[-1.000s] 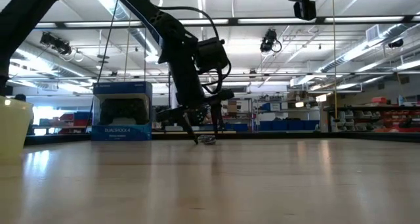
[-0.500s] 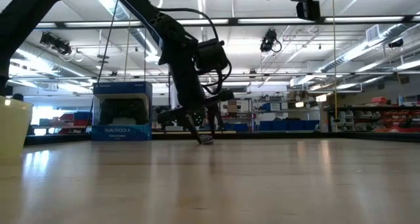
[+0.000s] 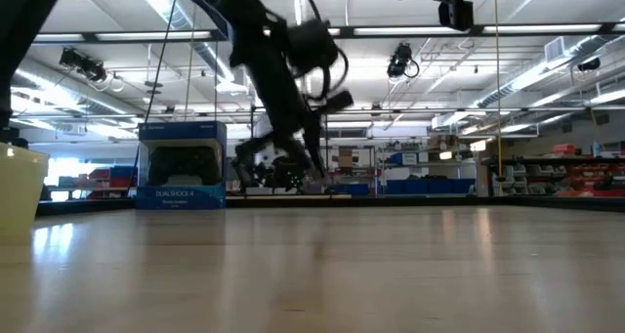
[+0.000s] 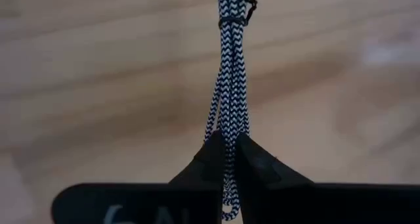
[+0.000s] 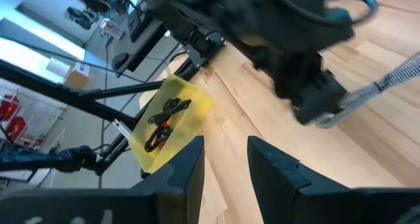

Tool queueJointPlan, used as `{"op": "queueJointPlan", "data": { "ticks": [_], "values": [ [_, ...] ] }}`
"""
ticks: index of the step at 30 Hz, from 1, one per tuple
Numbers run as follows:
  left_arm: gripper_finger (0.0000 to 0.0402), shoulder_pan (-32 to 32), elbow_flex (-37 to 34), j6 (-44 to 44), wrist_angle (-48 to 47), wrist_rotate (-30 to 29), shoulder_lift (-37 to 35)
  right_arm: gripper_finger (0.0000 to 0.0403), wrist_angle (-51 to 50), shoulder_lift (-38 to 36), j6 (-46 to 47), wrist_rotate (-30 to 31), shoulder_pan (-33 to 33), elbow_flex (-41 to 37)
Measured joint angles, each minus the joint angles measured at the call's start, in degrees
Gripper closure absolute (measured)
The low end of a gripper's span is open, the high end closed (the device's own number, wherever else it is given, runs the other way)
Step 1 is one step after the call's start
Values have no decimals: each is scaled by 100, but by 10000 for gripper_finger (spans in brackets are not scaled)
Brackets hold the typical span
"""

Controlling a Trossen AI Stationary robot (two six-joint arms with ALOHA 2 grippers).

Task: Pick and place USB-C Cables
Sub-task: Put the white charger cable into the yellow bin

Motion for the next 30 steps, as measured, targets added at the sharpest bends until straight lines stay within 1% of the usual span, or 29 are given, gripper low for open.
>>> {"op": "queueJointPlan", "data": {
  "ticks": [4,10,13,16,20,22,24,27,30],
  "values": [
    [383,-367,4,-162,-451,-212,-735,281,-4,0,-255,-206,-19,-2],
    [383,-1184,11,-1007,-1399,-446,-1897,281,-7,0,-572,-395,-94,-2],
    [383,-1864,13,-1738,-1967,-600,-2421,281,-18,0,-769,-494,-105,0],
    [383,-2705,17,-2833,-2594,-852,-2747,281,-16,0,-967,-658,-103,-1],
    [383,-3765,17,-4446,-3412,-1190,-2919,281,-20,2,-1156,-938,-103,0],
    [383,-4231,10,-5146,-3846,-1195,-2926,281,-5,0,-1218,-1059,-103,0],
    [383,-4619,12,-5753,-4046,-1179,-2927,281,-17,2,-1297,-1207,-103,0],
    [383,-5092,9,-6175,-4251,-1071,-2906,281,-37,0,-1420,-1475,-103,0],
    [383,-5336,13,-6268,-4286,-719,-2900,281,-73,0,-1357,-1703,-103,-1]
  ]
}}
